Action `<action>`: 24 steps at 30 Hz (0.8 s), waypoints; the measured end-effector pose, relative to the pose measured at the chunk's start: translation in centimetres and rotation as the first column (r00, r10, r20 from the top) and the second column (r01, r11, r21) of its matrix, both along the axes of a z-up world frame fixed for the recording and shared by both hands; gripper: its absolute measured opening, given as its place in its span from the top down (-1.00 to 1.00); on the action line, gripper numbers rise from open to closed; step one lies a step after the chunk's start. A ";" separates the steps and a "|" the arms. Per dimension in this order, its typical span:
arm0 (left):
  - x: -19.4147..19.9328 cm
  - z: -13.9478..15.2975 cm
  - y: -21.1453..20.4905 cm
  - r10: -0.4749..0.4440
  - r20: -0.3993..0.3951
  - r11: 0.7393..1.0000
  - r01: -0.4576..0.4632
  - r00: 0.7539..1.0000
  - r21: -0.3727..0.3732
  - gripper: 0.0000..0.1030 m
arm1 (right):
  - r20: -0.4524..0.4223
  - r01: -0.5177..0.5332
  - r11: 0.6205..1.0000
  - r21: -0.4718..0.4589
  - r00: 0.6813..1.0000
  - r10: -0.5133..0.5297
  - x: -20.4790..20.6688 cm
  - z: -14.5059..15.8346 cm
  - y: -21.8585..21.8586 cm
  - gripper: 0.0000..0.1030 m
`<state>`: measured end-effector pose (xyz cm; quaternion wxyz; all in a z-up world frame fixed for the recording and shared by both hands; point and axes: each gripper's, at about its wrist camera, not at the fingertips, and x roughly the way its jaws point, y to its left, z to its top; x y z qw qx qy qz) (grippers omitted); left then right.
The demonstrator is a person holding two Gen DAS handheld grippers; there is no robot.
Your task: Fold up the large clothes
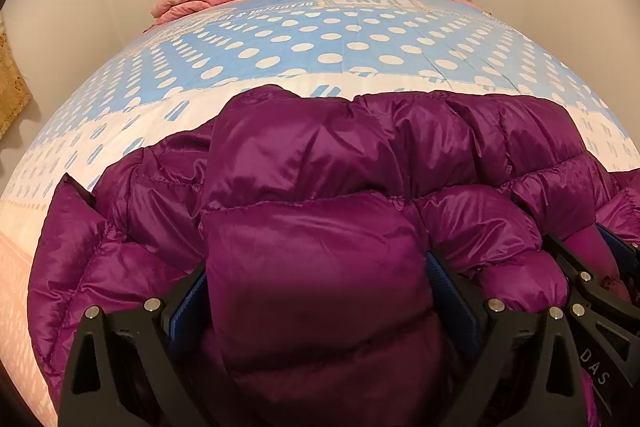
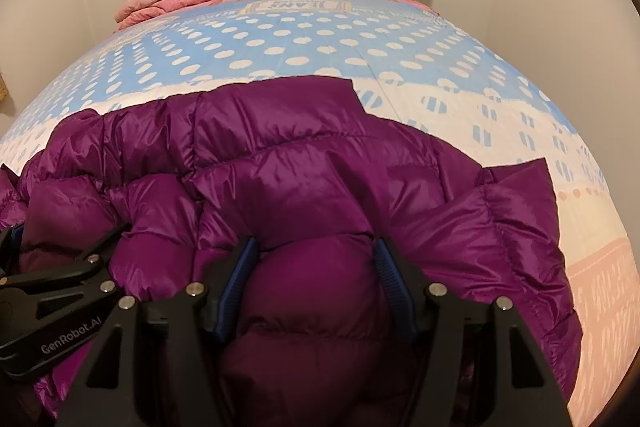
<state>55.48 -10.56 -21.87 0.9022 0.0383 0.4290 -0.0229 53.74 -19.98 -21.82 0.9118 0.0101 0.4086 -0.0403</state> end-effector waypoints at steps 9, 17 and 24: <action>0.1 0.0 0.0 0.000 0.000 1.000 0.000 1.000 0.000 -0.91 | 0.002 -0.002 1.000 0.000 1.000 0.002 0.0 0.0 0.0 -0.27; 0.3 -0.1 0.1 0.004 -0.008 1.000 -0.004 1.000 0.000 -0.94 | 0.001 -0.003 1.000 -0.001 1.000 0.003 0.1 -0.1 -0.1 -0.29; 0.4 -0.1 0.2 0.005 -0.011 1.000 -0.005 1.000 -0.006 -0.95 | 0.001 -0.002 1.000 -0.001 1.000 0.002 0.2 -0.1 -0.1 -0.31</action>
